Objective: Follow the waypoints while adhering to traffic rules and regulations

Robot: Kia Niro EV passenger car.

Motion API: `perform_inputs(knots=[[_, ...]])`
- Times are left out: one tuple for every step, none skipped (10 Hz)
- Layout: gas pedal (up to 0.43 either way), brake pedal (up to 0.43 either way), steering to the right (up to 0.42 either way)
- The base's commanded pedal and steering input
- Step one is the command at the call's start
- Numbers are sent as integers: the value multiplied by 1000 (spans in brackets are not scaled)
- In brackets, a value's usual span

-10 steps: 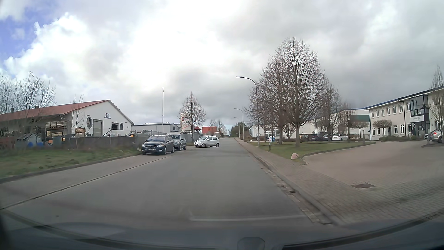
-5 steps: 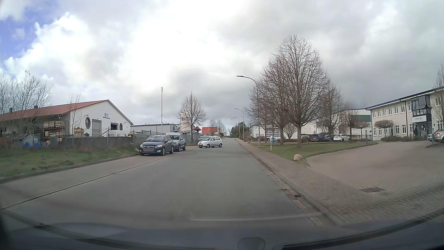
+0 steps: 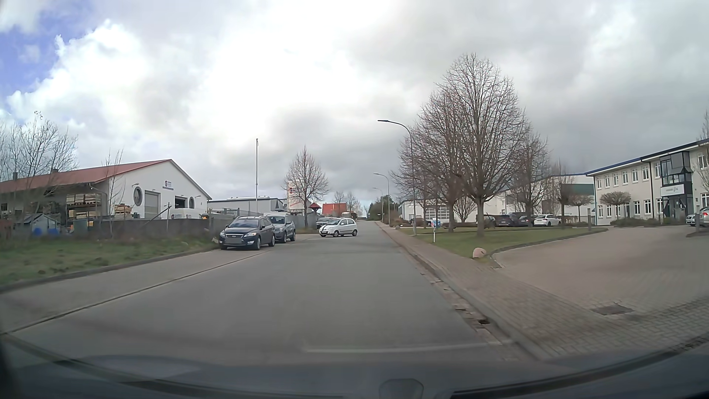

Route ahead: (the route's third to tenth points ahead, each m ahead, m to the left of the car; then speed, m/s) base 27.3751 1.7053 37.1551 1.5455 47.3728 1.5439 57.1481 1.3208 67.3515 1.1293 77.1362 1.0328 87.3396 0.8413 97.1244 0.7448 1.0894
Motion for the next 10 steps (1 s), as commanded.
perform_inputs(knots=[[0,0,13],[0,0,12],[0,0,12],[0,0,12],[0,0,12],[0,0,12],[0,0,11],[0,0,10],[0,0,7],[0,0,5]])
